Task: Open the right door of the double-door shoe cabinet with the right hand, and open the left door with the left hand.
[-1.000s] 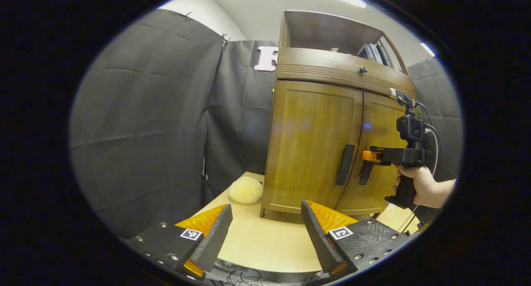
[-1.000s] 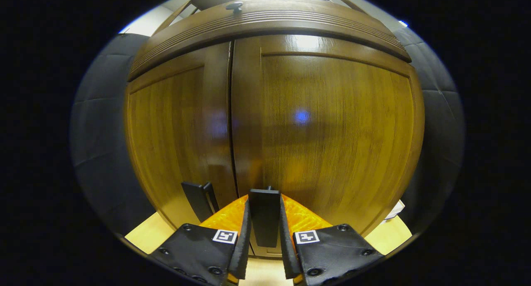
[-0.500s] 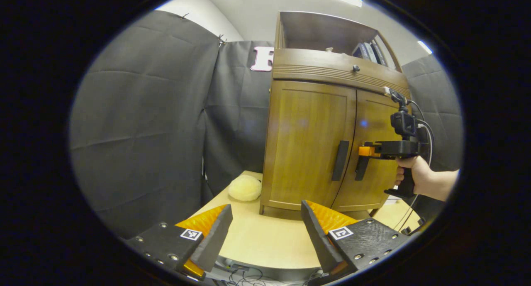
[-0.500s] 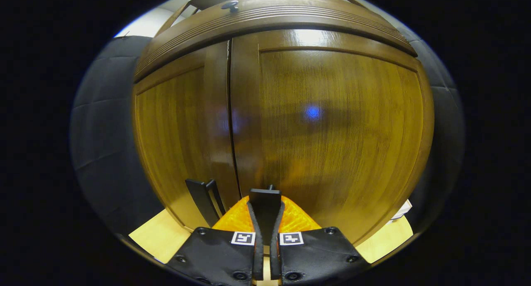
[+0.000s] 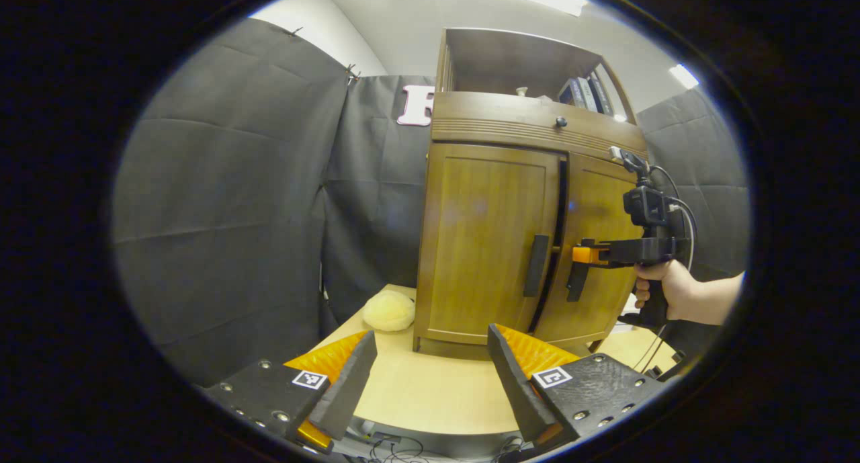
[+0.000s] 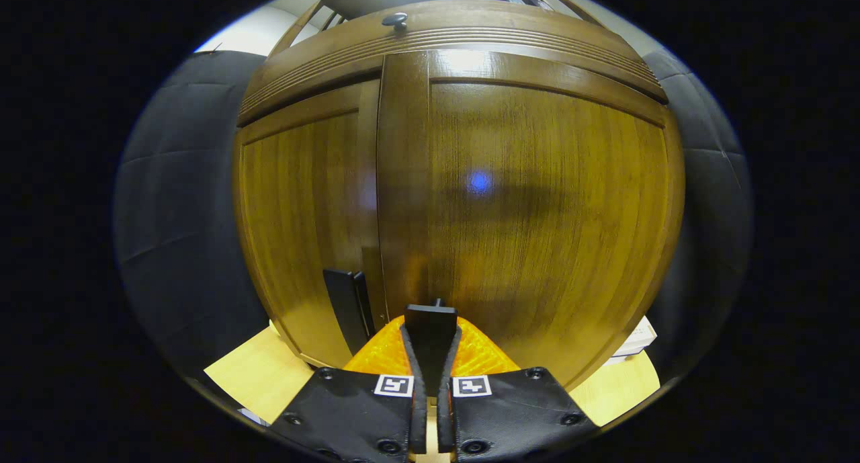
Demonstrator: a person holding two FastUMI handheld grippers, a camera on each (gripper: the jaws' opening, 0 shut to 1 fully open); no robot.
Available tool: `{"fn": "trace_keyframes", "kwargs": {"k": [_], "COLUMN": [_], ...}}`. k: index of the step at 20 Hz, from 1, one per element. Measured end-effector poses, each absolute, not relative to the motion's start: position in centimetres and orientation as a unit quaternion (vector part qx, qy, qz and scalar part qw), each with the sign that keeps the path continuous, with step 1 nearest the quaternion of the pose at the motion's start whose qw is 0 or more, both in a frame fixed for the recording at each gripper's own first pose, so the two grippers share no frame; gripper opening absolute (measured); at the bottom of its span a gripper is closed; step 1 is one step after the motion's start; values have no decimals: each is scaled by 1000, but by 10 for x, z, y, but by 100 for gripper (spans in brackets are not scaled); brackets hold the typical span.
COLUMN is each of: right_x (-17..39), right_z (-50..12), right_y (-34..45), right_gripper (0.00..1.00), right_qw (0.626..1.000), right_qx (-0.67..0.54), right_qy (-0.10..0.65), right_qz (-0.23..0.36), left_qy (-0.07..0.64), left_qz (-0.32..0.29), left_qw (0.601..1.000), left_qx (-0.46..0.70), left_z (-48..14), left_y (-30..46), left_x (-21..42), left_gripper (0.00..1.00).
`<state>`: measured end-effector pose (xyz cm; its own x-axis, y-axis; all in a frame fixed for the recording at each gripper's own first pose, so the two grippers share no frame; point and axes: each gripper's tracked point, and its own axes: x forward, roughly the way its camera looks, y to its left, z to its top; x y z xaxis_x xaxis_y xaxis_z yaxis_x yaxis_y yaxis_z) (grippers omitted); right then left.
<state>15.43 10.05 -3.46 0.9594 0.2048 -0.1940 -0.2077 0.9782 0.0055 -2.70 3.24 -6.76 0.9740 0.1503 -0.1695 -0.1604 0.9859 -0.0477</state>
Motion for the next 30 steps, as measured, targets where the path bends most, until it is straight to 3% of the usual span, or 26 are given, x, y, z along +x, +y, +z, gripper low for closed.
{"fn": "trace_keyframes", "kwargs": {"k": [2,4,5,10,12,17,18,20,23,30], "right_x": [157,159,159,158,159,160,161,163,160,153], "right_z": [-34,-37,-37,-36,-36,-39,-39,-38,-34,-14], "right_y": [100,100,101,102,102,105,105,106,105,97], "right_gripper": [8,5,11,8,11,5,11,11,5,8], "right_qw": [989,988,988,986,985,977,976,973,967,957], "right_qx": [-7,-7,-7,-7,-8,-4,-4,-5,2,12], "right_qy": [102,105,105,106,102,104,102,99,101,90], "right_qz": [107,109,111,129,142,186,193,209,233,275], "left_qy": [83,85,85,90,90,78,75,72,70,62], "left_qz": [65,53,49,43,50,81,82,87,92,106], "left_qw": [994,994,994,994,994,992,992,992,992,992], "left_qx": [-36,-39,-38,-45,-49,-56,-59,-58,-46,-16], "left_z": [-68,-70,-71,-71,-68,-50,-46,-38,-29,-27], "left_y": [31,32,32,29,27,27,26,22,12,-31], "left_x": [-22,-18,-15,10,23,50,57,75,93,65], "left_gripper": [95,95,95,95,95,95,95,95,95,94]}}
